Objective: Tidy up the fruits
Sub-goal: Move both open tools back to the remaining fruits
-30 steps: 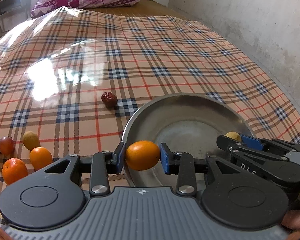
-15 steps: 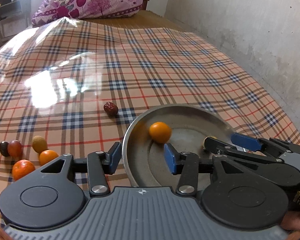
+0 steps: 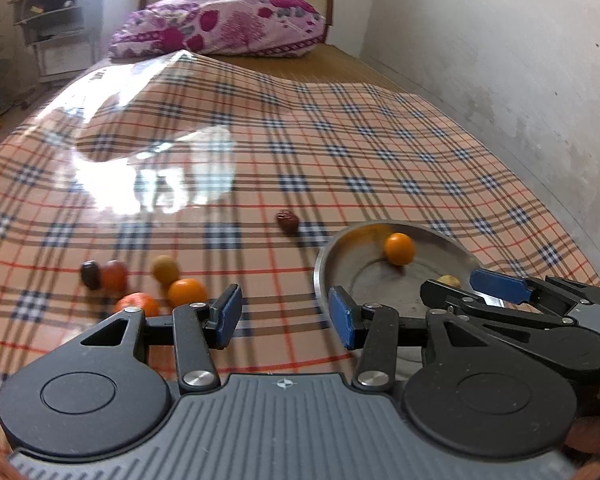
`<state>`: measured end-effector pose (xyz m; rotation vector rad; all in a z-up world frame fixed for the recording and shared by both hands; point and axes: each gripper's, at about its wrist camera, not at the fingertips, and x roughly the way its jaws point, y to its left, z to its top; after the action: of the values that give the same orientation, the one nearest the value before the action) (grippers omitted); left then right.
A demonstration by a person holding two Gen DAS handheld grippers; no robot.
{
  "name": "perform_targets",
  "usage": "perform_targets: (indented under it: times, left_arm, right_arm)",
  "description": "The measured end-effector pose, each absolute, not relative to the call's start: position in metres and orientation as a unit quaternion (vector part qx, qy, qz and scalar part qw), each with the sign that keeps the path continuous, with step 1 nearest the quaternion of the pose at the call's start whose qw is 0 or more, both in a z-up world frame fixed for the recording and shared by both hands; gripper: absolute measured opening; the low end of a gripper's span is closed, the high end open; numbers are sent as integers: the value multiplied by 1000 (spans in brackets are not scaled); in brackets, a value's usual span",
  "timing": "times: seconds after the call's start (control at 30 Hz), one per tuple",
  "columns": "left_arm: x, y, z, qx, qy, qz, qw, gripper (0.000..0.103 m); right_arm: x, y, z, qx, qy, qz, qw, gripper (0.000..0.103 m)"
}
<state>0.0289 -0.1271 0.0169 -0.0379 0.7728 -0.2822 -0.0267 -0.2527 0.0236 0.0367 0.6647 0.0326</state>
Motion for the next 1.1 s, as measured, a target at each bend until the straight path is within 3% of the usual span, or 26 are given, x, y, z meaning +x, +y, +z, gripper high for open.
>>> perform_targets:
  times: [0.6,1.1]
  left_arm:
    - [20,-52,-4,-42,385,-56,920,60]
    - [55,-42,-40,-19,413,-45,909,62]
  right_arm:
    - [-33,-203,26,-8,327,77,942,53]
    - [-12,-194,12,-7,343,88,935,54]
